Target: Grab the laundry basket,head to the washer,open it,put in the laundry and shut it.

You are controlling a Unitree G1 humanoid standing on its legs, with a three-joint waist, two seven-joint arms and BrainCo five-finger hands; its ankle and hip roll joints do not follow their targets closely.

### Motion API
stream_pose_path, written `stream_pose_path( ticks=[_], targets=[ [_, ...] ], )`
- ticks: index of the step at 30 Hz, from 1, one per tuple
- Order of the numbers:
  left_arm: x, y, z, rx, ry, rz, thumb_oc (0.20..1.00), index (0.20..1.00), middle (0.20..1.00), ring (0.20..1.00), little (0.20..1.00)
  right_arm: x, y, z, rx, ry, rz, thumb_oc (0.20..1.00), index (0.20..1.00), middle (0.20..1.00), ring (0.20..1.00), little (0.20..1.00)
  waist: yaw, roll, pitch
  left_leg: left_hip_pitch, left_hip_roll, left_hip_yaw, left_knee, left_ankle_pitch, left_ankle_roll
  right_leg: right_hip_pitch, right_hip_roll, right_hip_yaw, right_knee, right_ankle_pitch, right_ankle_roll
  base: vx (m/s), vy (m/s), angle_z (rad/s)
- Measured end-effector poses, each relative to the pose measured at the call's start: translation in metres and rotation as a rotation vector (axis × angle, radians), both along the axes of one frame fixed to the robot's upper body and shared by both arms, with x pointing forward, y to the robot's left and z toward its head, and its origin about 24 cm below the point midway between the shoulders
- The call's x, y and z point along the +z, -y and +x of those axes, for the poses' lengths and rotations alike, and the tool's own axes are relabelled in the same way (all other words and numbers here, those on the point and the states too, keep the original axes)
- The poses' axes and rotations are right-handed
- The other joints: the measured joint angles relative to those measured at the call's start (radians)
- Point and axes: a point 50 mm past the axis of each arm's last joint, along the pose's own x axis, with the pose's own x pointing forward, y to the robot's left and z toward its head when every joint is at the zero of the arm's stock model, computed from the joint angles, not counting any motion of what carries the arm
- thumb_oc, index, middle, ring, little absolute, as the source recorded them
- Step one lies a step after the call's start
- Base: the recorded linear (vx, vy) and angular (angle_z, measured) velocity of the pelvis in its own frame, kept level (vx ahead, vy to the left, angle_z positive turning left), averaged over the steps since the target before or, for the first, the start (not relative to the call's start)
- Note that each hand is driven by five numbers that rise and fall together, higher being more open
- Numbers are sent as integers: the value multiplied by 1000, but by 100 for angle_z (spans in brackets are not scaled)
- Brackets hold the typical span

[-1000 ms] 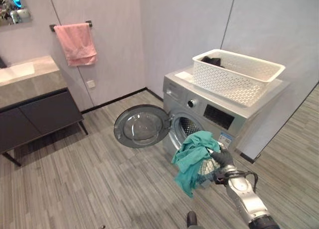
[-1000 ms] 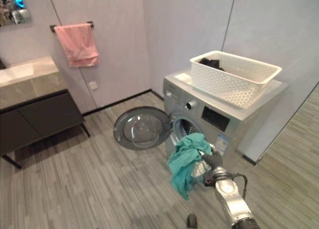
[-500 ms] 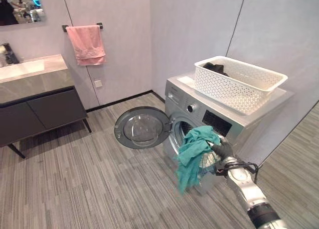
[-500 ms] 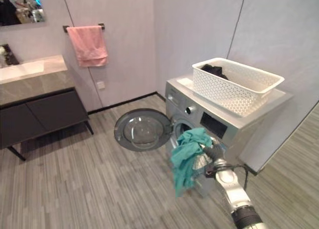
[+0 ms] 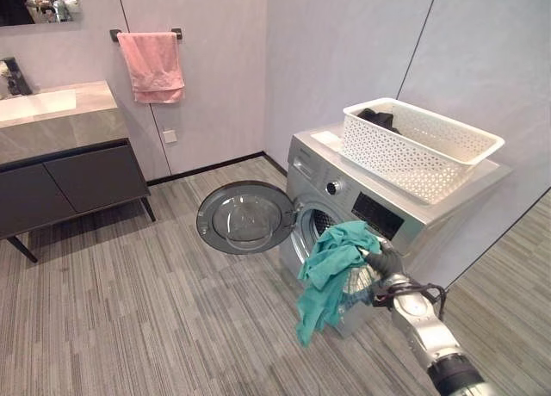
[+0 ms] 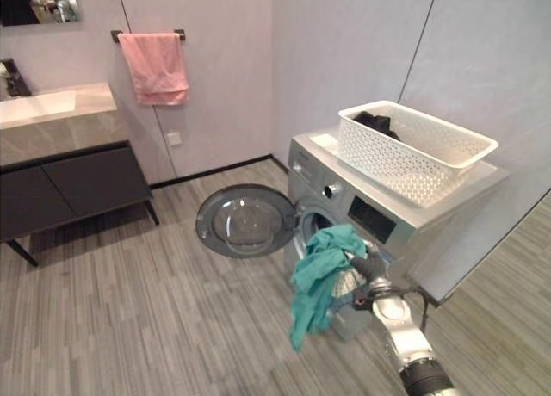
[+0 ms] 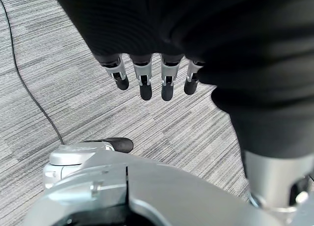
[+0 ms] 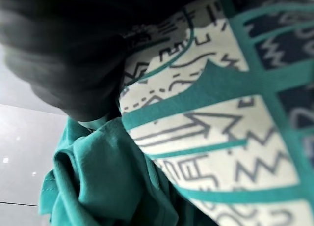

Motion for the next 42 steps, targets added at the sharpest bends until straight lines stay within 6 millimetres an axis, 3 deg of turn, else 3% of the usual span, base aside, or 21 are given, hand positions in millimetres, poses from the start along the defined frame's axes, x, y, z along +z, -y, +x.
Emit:
stream_pose_path(
  ticks=[10, 13, 21, 28, 42],
  targets=[
    [1, 1, 3, -4, 17, -2, 1000, 1000, 1000, 1000, 1000, -30, 9, -25, -44, -128, -1, 200, 200, 200, 200, 200, -13, 0, -10, -3, 2, 0, -1, -3, 5, -2, -2, 0, 0, -4, -3, 0, 0, 0],
    [0, 1, -2, -2, 6, -4, 1000, 1000, 1000, 1000, 1000, -50, 15, -42, -93, -210, 8, 200, 200, 200, 200, 200, -19, -2, -46, -15, 3, 1, -1, -3, 5, -17, -1, 1, 0, -4, -4, 4, 2, -1],
    [-1, 2, -14, 5, -22, -12, 1000, 1000, 1000, 1000, 1000, -92, 31, -91, -165, -436, -5, 200, 200, 200, 200, 200, -41, 6, -48, -14, 3, 8, -1, -3, 5, -20, -1, 8, -7, -4, -3, 5, 4, -2],
    [-1, 3, -14, -1, -24, -15, 1000, 1000, 1000, 1000, 1000, -107, 39, -109, -226, -525, 40, 200, 200, 200, 200, 200, -50, 12, -48, -13, 8, 12, -1, -3, 4, -22, 5, 13, -8, -3, -3, 0, 0, 0],
    [-1, 3, -16, 0, -26, -17, 1000, 1000, 1000, 1000, 1000, -115, 43, -119, -224, -577, 28, 200, 200, 200, 200, 200, -50, 12, -50, -13, 8, 14, -2, -3, 4, -23, 6, 17, -8, -3, -4, 0, 0, 0]
  ],
)
